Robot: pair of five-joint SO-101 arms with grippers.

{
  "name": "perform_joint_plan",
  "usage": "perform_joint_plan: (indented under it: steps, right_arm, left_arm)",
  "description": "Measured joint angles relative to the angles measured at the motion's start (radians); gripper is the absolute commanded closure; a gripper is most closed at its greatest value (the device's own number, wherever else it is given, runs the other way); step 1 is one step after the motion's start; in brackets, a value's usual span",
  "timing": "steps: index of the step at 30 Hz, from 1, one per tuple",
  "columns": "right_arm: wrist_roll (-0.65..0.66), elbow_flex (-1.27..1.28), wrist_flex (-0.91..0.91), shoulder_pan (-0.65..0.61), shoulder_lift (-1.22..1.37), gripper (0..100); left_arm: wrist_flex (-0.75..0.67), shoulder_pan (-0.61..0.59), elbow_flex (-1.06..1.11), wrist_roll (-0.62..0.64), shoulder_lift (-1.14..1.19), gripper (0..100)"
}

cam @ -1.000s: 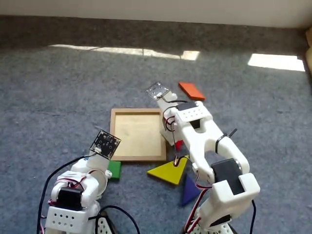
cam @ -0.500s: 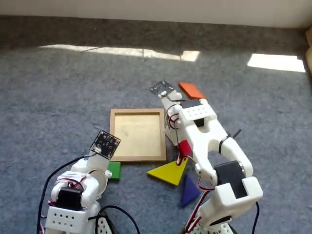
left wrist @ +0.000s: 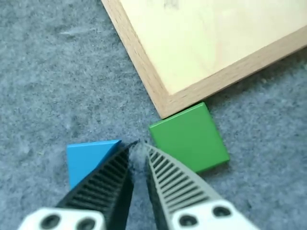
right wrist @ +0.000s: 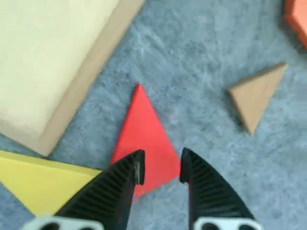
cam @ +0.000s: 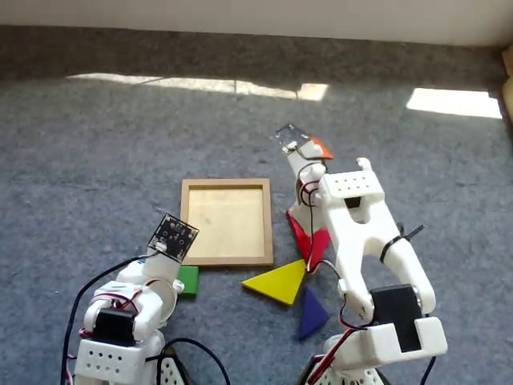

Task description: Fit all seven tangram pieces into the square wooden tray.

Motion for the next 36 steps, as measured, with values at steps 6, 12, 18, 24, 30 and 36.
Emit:
perform_joint_plan:
  steps: [6,12,18,24,30,36]
  right_arm:
    - [-0.140,0.000,0.072,-0.017,0.000,69.3]
    - [-0.227,0.000,0.077,-0.118,0.000,69.3]
    - [-0.241,0.094,-0.023,-0.153,0.006,69.4]
    - [-0.209,0.158,-0.120,-0.138,0.066,77.0]
    - [-0.098,0.146,-0.124,-0.068,0.066,88.6]
    - [-0.017,0.144,-0.124,-0.029,0.064,95.2]
  left_arm:
    - [0.000,0.000,0.000,0.000,0.000,99]
    - [0.000,0.000,0.000,0.000,0.000,99]
    - [0.000,0.000,0.000,0.000,0.000,99]
    - [0.000,0.000,0.000,0.000,0.000,99]
    - [0.000,0.000,0.000,0.000,0.000,99]
    - [0.000,0.000,0.000,0.000,0.000,99]
